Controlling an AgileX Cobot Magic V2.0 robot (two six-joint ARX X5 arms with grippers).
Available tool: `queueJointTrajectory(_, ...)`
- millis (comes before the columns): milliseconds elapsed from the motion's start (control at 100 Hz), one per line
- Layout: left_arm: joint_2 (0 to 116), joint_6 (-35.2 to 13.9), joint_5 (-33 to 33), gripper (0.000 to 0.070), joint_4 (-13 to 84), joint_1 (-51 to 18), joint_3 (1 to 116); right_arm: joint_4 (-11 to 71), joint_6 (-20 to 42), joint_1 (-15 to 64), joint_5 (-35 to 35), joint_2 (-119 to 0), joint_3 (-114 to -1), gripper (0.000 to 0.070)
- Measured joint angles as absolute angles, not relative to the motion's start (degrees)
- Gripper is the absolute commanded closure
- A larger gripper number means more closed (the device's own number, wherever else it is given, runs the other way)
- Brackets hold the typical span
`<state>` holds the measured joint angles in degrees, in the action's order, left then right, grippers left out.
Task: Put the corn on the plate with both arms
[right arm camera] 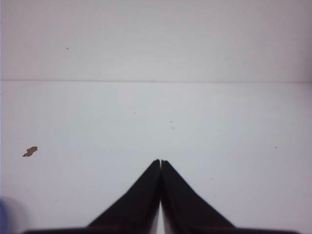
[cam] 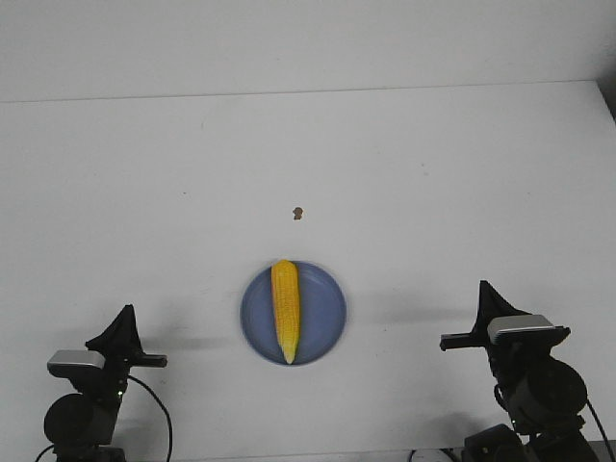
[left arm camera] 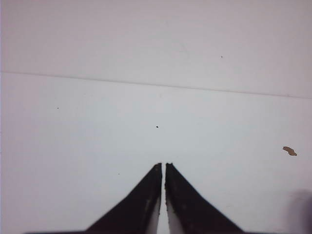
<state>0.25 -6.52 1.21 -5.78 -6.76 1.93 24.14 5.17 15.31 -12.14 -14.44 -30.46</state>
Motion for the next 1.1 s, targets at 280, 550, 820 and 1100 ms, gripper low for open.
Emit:
queueJointTrajectory(280, 0.3, -6.5, 1.2, 0.0688, -5.8, -6.8, 1.9, 24.1, 5.2, 15.3, -12.1, -14.4, -30.5, 0.0700)
queueJointTrajectory(550, 0.3, -6.5, 1.2, 0.0688, -5.8, -6.8, 1.9, 24.2, 5.2, 15.3, -12.1, -14.4, -30.5, 0.0700)
queueJointTrajectory(820, 0.3, -6.5, 1.2, 0.0688, -5.8, -6.8, 1.9, 19.8, 1.8, 13.2, -11.0, -13.1, -29.0, 0.0700)
queueJointTrajectory(1100, 0.3, -6.5, 1.2, 0.0688, -5.8, -6.8, 1.9, 5.5, -0.8, 7.7, -5.1, -5.2, -16.4, 0.0700)
